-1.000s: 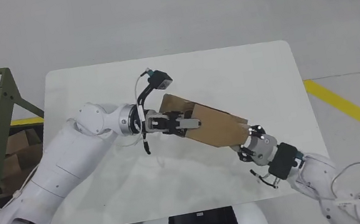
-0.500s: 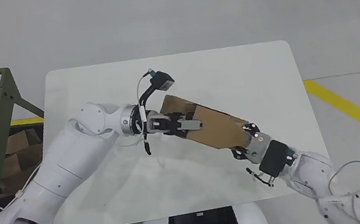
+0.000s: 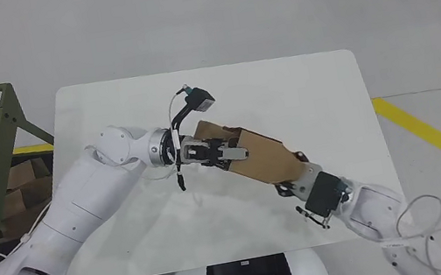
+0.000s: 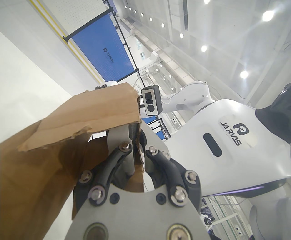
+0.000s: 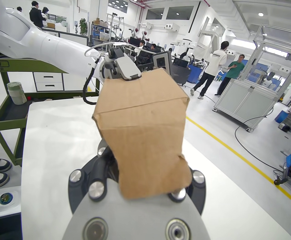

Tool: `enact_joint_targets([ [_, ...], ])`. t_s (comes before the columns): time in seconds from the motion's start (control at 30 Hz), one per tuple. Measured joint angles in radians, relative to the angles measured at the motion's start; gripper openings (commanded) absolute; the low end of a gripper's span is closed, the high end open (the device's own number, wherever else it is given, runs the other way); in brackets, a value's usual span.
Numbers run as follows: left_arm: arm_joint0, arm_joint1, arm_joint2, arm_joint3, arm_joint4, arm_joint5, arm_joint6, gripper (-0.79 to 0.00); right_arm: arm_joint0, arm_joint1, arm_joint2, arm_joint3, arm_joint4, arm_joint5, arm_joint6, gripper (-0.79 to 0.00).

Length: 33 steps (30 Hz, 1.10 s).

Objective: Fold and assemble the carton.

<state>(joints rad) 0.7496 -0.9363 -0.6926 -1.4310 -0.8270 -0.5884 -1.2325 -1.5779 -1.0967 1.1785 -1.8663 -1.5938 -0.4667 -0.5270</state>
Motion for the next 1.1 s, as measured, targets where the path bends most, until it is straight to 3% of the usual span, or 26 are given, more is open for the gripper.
enact_joint_targets([
  [0.37, 0.008, -0.005, -0.016, 0.002, -0.002, 0.007, -0.007, -0.785, 0.008, 0.0, -0.006, -0.008, 0.002, 0.003, 0.024, -0.517],
  [0.77, 0.039, 0.003, -0.077, -0.016, -0.018, 0.022, -0.022, -0.785, -0.105, 0.02, 0.122, -0.018, 0.048, 0.009, -0.116, -0.511],
  [0.97, 0.05, 0.001, -0.094, -0.021, -0.011, 0.025, -0.025, -0.785, -0.159, 0.026, 0.19, 0.003, 0.115, 0.01, -0.192, -0.465],
  [1.03, 0.053, 0.0, -0.099, -0.02, -0.008, 0.023, -0.023, -0.785, -0.178, 0.029, 0.214, 0.007, 0.139, -0.007, -0.223, -0.409],
  [1.07, 0.054, 0.0, -0.1, -0.019, -0.007, 0.023, -0.023, -0.785, -0.188, 0.03, 0.224, 0.007, 0.144, -0.014, -0.237, -0.237],
  [1.1, 0.055, -0.001, -0.102, -0.017, -0.006, 0.023, -0.023, -0.785, -0.198, 0.032, 0.233, 0.004, 0.147, -0.019, -0.25, -0.132],
])
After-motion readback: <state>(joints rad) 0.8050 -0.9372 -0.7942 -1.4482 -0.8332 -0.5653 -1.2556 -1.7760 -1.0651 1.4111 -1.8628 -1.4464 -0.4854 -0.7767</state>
